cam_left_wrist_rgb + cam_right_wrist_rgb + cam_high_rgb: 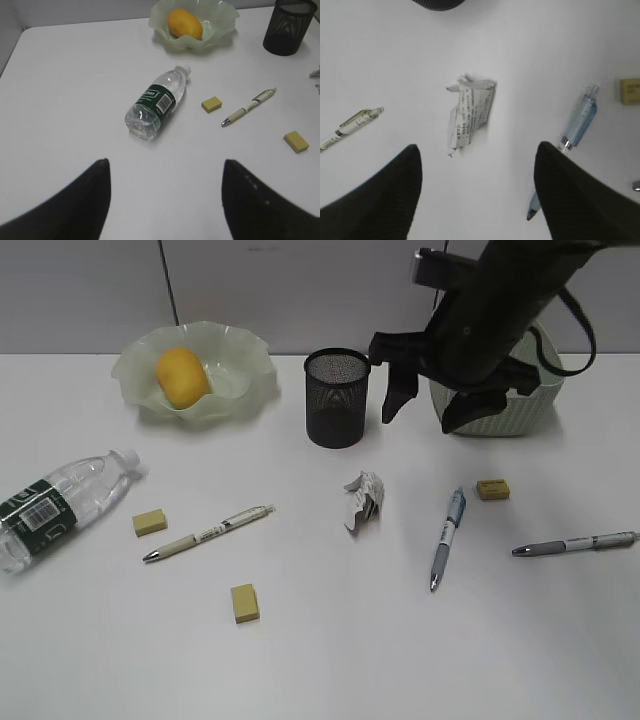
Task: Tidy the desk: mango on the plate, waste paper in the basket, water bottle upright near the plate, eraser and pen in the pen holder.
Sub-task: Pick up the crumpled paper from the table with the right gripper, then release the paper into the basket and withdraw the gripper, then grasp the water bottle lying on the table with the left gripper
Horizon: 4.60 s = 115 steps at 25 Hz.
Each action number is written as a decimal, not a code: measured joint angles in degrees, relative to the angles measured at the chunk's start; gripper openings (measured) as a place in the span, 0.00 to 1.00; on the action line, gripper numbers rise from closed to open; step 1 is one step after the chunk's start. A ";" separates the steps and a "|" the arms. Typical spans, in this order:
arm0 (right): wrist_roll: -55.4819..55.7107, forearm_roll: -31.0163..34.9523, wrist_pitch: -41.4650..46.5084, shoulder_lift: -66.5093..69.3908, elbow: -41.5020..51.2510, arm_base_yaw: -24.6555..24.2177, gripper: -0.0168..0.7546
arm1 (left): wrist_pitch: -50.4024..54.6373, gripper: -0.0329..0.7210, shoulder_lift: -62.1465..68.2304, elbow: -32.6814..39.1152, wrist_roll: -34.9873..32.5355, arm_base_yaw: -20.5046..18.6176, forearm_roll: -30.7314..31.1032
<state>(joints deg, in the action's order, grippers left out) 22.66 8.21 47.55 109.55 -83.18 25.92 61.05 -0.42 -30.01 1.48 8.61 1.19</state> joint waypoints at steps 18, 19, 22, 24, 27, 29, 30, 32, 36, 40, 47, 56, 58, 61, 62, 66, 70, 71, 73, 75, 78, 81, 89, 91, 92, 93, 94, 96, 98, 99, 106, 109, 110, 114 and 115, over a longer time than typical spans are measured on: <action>0.05 5.42 -6.77 11.57 -1.11 2.56 0.74 | 0.11 0.74 -0.02 0.00 0.00 0.00 0.00; 0.05 5.42 -7.03 12.42 -1.47 2.87 0.74 | 0.11 0.74 -0.02 0.00 0.00 0.00 0.00; 0.05 5.42 -7.45 15.07 -2.14 3.28 0.74 | 0.11 0.74 -0.02 0.00 0.00 0.00 0.00; 0.47 5.04 -7.45 16.36 -2.21 3.28 0.73 | 0.11 0.74 -0.02 0.00 0.00 0.00 0.00; 0.67 4.43 -7.49 17.81 -2.23 3.28 0.66 | 0.11 0.74 -0.02 0.00 0.00 0.00 0.00; 0.83 4.03 -7.63 18.14 -2.23 3.28 0.54 | 0.11 0.74 -0.02 0.00 0.00 0.00 0.00; 0.83 3.60 -7.63 18.14 -2.28 3.28 0.45 | 0.11 0.74 -0.02 0.00 0.00 0.00 0.00; 0.83 2.56 -7.63 17.94 -2.41 3.28 0.27 | 0.11 0.74 -0.02 0.00 0.00 0.00 0.00; 0.33 0.24 -6.82 15.81 -4.08 3.28 0.08 | 0.11 0.74 -0.02 0.00 0.00 0.00 0.00; -2.42 -2.34 -2.82 12.80 -8.85 3.28 0.08 | 0.11 0.74 -0.02 0.00 0.00 0.00 0.00; -4.72 -9.27 7.21 10.49 -22.80 0.77 0.08 | 0.11 0.74 -0.02 0.00 0.00 0.00 0.00; -8.30 -10.16 9.39 10.43 -29.91 -11.27 0.08 | 0.11 0.74 -0.02 0.00 0.00 0.00 0.00; -9.03 -10.37 9.24 10.48 -29.91 -13.97 0.08 | 0.11 0.74 -0.02 0.00 0.00 0.00 0.00; -9.49 -10.63 7.70 11.63 -30.08 -17.06 0.08 | 0.11 0.74 -0.02 0.00 0.00 0.00 0.00; -9.49 -10.67 6.80 12.17 -30.13 -17.79 0.08 | 0.11 0.74 -0.02 0.00 0.00 0.00 0.00; -10.38 -10.53 2.30 15.34 -30.13 -18.70 0.08 | 0.11 0.74 -0.02 0.00 0.00 0.00 0.00; -12.65 -7.62 -2.18 18.77 -30.13 -18.70 0.15 | 0.11 0.74 -0.02 0.00 0.00 0.00 0.00; -12.70 -7.62 -3.08 19.82 -30.13 -18.70 0.19 | 0.11 0.74 -0.02 0.00 0.00 0.00 0.00; -12.89 -7.30 -4.79 21.76 -30.13 -18.70 0.31 | 0.11 0.74 -0.02 0.00 0.00 0.00 0.00; -13.02 -7.22 -5.16 23.45 -30.13 -18.70 0.47 | 0.11 0.74 -0.02 0.00 0.00 0.00 0.00; -13.69 -7.22 -4.54 24.13 -30.22 -18.70 0.73 | 0.11 0.74 -0.02 0.00 0.00 0.00 0.00; -15.27 -7.22 -2.57 23.40 -31.55 -18.64 0.82 | 0.11 0.74 -0.02 0.00 0.00 0.00 0.00; -16.45 -7.28 6.82 15.49 -32.10 -18.64 0.79 | 0.11 0.74 -0.02 0.00 0.00 0.00 0.00; -16.80 -7.28 9.72 12.99 -32.10 -18.64 0.79 | 0.11 0.74 -0.02 0.00 0.00 0.00 0.00; -16.86 -7.28 11.20 11.71 -32.10 -18.64 0.79 | 0.11 0.74 -0.02 0.00 0.00 0.00 0.00; -16.92 -7.28 12.70 10.58 -32.10 -18.64 0.79 | 0.11 0.74 -0.02 0.00 0.00 0.00 0.00; -16.96 -7.28 14.10 9.13 -32.10 -18.64 0.79 | 0.11 0.74 -0.02 0.00 0.00 0.00 0.00; -17.04 -7.50 16.83 6.23 -32.10 -18.59 0.79 | 0.11 0.74 -0.02 0.00 0.00 0.00 0.00; -17.09 -7.69 19.22 3.32 -31.27 -18.53 0.78 | 0.11 0.74 -0.02 0.00 0.00 0.00 0.00; -17.09 -7.82 20.19 1.65 -30.32 -18.53 0.78 | 0.11 0.74 -0.02 0.00 0.00 0.00 0.00; -17.10 -8.21 21.40 -12.17 -14.17 -17.73 0.78 | 0.11 0.74 -0.02 0.00 0.00 0.00 0.00; -17.10 -9.83 20.25 -20.42 -4.94 -15.75 0.77 | 0.11 0.74 -0.02 0.00 0.00 0.00 0.00; -17.10 -10.09 19.18 -24.05 -0.99 -14.84 0.77 | 0.11 0.73 -0.02 0.00 0.00 0.00 0.00; -17.15 -10.10 14.40 -35.47 11.27 -13.29 0.76 | 0.06 0.73 -0.02 0.00 0.00 0.00 -0.07; -17.15 -9.96 13.21 -37.98 14.43 -13.29 0.76 | -0.05 0.73 -0.02 0.00 0.00 0.00 -0.21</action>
<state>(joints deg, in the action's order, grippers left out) 5.51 -1.75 60.76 71.57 -68.76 12.63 61.00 -0.44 -30.01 1.48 8.61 0.98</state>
